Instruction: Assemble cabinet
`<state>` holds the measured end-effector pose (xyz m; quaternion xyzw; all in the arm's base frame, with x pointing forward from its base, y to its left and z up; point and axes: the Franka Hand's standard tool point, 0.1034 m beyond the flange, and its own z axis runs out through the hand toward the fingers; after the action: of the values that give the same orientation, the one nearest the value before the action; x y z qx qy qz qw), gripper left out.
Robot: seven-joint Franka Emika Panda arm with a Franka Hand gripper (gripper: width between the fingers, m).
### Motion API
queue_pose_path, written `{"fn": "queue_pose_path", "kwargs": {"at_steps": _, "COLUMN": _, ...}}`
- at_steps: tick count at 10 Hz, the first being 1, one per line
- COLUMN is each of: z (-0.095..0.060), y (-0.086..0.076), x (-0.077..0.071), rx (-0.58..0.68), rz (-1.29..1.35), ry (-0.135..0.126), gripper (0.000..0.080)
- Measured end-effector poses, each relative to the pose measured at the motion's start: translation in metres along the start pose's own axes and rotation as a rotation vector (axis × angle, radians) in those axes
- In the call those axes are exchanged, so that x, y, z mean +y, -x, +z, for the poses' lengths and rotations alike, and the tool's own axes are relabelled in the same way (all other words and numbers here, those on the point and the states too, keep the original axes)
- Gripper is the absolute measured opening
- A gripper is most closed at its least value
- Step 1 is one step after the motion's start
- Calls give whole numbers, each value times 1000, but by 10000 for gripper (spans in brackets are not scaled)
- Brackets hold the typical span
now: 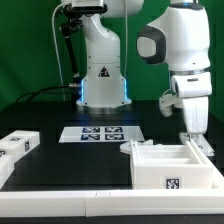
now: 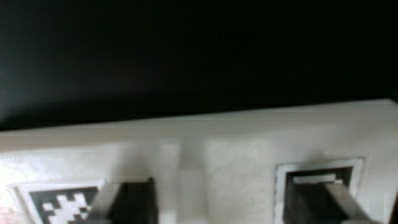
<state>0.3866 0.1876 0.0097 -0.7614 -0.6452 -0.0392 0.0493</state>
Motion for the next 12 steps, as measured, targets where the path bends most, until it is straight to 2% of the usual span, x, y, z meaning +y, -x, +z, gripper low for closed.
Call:
{"fn": "queue_pose_path", "kwargs": {"at_steps": 1, "z": -1, "y": 0, "x": 0, "rx": 0, "rz": 1, "ry": 1, "gripper": 208}}
{"fn": "queue_pose_path", "kwargs": {"at_steps": 2, "z": -3, "y": 0, "x": 2, "rx": 1, "rz": 0, "ry": 6, "gripper": 67}}
{"fn": "queue_pose_path", "kwargs": {"at_steps": 4, "z": -13, "y": 8, "x": 3, "rx": -16, "rz": 0, "ry": 11, "gripper": 68}}
{"fn": "queue_pose_path", "kwargs": {"at_steps": 6, "z": -37, "y": 31, "x": 7, "rx": -57, "rz": -15, "ry": 22, "gripper": 68}}
{"fn": "queue_pose_path", "kwargs": {"at_steps": 8, "z": -57, "y": 49, "x": 19, "rx": -85, "rz": -8, "ry": 37, "gripper": 68}}
{"fn": "queue_pose_path", "kwargs": {"at_steps": 10, "z": -60, "y": 51, "x": 24, "rx": -87, "rz": 1, "ry": 40, "gripper": 68}}
{"fn": "queue_pose_path", "kwargs": {"at_steps": 12, "z": -59, "y": 52, "x": 23, "rx": -88, "rz": 1, "ry": 37, "gripper": 68}}
